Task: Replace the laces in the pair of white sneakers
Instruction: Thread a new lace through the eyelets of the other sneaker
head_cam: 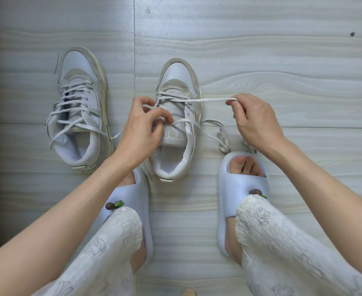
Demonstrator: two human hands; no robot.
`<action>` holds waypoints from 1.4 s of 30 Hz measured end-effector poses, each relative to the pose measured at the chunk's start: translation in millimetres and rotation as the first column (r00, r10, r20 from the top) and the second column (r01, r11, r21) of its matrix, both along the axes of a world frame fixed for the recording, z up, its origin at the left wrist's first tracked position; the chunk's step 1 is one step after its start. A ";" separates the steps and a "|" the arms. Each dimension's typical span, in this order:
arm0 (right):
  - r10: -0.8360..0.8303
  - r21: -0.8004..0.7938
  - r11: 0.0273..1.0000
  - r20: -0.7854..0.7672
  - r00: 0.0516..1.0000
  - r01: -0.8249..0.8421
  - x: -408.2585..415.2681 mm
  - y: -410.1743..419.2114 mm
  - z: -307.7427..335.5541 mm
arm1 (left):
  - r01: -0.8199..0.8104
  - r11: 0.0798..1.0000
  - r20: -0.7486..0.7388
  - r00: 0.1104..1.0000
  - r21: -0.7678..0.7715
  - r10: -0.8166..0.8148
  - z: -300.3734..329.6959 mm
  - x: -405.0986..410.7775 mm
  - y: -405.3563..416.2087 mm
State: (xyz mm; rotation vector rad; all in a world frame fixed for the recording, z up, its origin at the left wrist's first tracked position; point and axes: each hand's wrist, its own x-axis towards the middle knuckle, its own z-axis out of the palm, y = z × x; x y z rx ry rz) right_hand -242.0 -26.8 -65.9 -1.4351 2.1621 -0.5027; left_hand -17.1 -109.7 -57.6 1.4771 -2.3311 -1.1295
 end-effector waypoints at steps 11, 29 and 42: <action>0.074 -0.198 0.973 -0.205 0.976 -0.116 7.3 -5.5 18.7 | 0.227 0.965 -0.108 0.971 0.130 -0.213 27.8 -77.8 -25.5; -0.573 0.228 0.819 0.298 0.763 0.526 -33.7 19.9 -16.1 | -0.243 0.376 -0.334 0.196 0.894 0.922 43.7 -15.1 -64.6; -0.807 0.408 0.538 0.503 0.310 0.738 -49.9 35.8 -18.9 | -0.165 0.140 -0.160 -0.113 0.976 0.981 30.3 -0.5 -68.2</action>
